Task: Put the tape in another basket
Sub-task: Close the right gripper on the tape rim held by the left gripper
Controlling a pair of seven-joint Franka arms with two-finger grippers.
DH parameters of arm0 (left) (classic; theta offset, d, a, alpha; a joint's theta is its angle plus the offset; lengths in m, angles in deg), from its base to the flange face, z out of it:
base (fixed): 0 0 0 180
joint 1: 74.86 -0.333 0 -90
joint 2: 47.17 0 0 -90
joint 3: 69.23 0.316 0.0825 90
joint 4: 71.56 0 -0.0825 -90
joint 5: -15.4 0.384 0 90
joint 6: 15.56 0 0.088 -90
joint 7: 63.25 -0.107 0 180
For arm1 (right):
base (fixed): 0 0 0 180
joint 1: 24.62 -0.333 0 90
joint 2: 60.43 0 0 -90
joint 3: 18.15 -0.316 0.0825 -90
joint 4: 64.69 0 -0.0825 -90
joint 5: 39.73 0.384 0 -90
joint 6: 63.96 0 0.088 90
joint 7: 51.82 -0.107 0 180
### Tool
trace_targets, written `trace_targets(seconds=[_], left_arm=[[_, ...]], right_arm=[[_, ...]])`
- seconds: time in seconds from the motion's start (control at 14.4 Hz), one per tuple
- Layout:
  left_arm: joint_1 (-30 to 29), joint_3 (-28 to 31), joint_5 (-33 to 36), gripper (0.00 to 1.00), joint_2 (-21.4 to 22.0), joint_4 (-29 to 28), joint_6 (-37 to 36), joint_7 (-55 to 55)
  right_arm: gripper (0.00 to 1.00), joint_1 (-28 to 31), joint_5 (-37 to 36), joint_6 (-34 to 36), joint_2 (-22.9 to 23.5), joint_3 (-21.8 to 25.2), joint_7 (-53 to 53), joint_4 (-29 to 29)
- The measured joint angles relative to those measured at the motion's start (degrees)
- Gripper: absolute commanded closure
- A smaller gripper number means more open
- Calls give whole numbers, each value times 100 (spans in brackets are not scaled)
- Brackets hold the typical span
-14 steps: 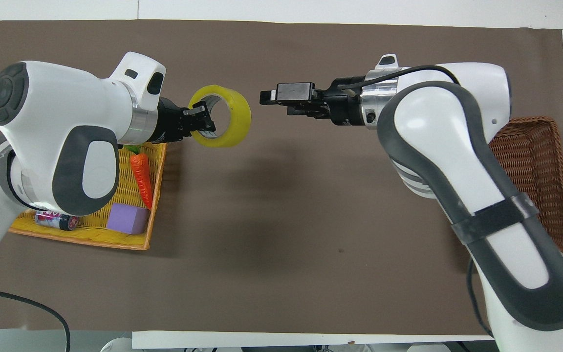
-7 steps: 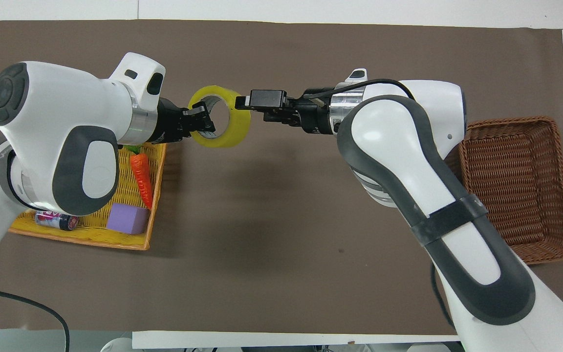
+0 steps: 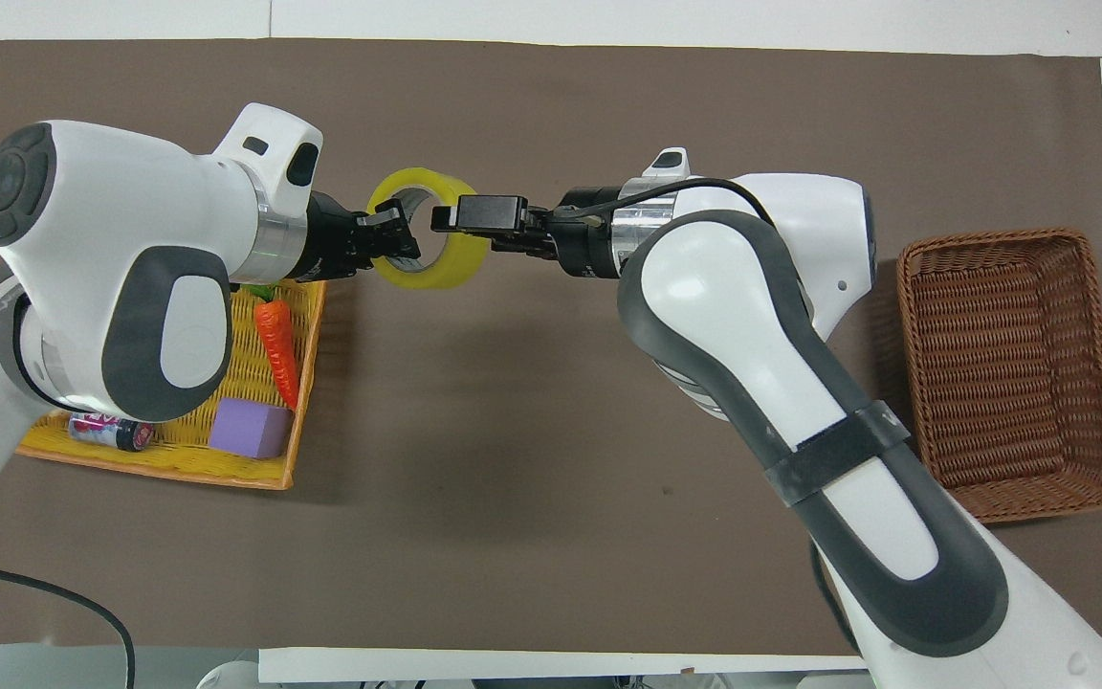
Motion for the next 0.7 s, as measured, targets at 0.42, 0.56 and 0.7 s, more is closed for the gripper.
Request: trace_targets(seconds=[0.42, 0.56, 0.7], left_arm=[[0, 3, 0, 99, 0, -1, 0, -1], [0, 5, 0, 99, 0, -1, 0, -1], [0, 6, 0, 99, 0, -1, 0, -1]], right_arm=[[13, -8, 0, 0, 3, 0, 1, 0], [13, -11, 0, 0, 3, 0, 1, 0], [13, -41, 0, -10, 3, 2, 1, 0]])
